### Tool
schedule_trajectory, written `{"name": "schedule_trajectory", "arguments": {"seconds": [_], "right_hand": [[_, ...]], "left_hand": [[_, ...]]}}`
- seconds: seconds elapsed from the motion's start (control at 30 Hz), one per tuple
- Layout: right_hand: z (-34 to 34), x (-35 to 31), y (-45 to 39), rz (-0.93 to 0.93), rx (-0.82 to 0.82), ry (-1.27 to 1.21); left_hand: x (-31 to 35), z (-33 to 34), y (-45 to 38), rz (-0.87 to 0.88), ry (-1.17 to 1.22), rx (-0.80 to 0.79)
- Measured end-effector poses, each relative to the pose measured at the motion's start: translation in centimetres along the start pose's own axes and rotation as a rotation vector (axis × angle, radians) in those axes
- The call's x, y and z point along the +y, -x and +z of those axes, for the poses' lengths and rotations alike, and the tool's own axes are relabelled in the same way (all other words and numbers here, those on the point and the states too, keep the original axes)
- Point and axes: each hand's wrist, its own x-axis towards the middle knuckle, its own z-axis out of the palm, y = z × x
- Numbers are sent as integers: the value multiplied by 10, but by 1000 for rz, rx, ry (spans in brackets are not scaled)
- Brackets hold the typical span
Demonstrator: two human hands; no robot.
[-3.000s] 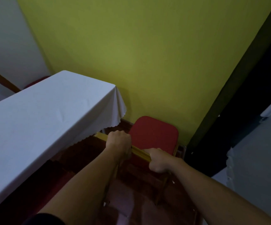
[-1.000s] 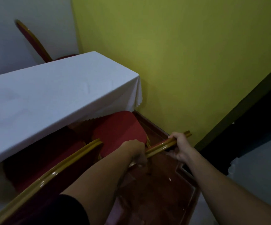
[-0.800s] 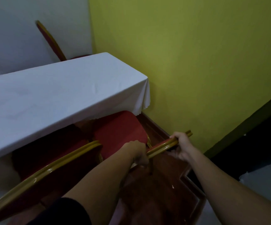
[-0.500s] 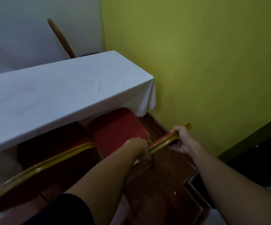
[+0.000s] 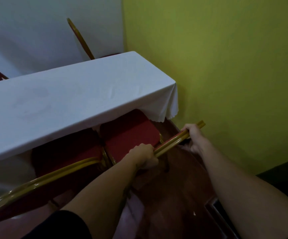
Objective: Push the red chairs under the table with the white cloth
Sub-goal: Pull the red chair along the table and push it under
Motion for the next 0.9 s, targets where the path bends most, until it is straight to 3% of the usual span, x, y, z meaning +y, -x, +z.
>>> {"name": "schedule_trajectory", "arguments": {"seconds": [0.23, 0.63, 0.9], "right_hand": [[43, -19, -26, 8, -96, -52], [59, -31, -53, -52, -36, -80], [69, -32, -45, -83, 30, -57]], "left_hand": [[-32, -25, -20, -96, 137, 66], [-41, -42, -59, -117, 211, 2], [-48, -37, -54, -45, 188, 95]]}}
